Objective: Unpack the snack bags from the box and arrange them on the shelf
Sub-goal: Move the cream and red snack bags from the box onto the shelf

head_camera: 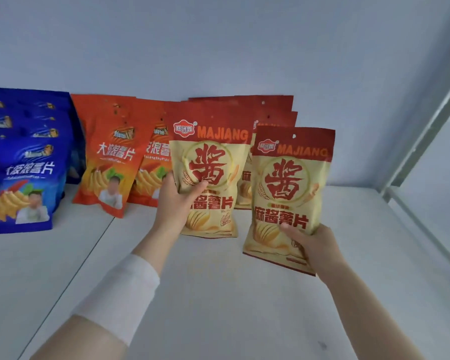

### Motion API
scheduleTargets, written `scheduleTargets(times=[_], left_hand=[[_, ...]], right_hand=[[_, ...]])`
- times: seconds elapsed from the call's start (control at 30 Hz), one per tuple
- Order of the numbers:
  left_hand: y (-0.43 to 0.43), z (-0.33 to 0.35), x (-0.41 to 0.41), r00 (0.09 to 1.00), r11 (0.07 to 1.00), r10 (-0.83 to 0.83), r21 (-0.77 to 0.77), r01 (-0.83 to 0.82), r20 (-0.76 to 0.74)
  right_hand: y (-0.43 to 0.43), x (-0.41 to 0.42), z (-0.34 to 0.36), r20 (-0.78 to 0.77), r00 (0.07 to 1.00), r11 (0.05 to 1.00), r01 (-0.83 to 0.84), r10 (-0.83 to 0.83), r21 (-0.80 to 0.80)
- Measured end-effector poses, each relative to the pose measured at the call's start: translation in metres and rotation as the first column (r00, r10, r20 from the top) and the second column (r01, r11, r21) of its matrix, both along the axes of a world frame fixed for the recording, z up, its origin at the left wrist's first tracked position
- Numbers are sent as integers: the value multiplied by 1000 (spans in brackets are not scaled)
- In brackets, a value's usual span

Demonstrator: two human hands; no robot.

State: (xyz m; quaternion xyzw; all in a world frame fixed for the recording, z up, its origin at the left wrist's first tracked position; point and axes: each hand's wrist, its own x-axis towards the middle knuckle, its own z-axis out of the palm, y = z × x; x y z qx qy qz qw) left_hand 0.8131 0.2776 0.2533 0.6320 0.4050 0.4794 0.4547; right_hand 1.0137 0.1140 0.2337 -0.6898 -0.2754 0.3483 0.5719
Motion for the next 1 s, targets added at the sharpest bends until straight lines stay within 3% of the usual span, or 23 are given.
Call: scheduleTargets(times=[0.2,0.43,0.57,0.7,0.87,1.0], left_hand=[[64,-26,40,991,993,111,-23,-113,-69],[93,-31,67,943,952,303,96,-292,-139],[91,-34,76,917,921,378,153,-358,-132],[89,-37,82,888,882,439,252,-397,-139],[94,-45,81,887,797,447,504,-334,-120],[93,-50,76,844,786,450,578,-219,-293]], right_hand=[[88,35,-12,-3,998,998,-58,58,2],[136,56,-22,-9,993,993,-118,117,-33],[135,49,-20,219,976,999,-6,15,-43],[133,39,-24,297,948,989,136,-116,-50],[130,30,-32,567,807,971,234,-167,-47],[128,23,-33,628,770,970,224,-117,-94]])
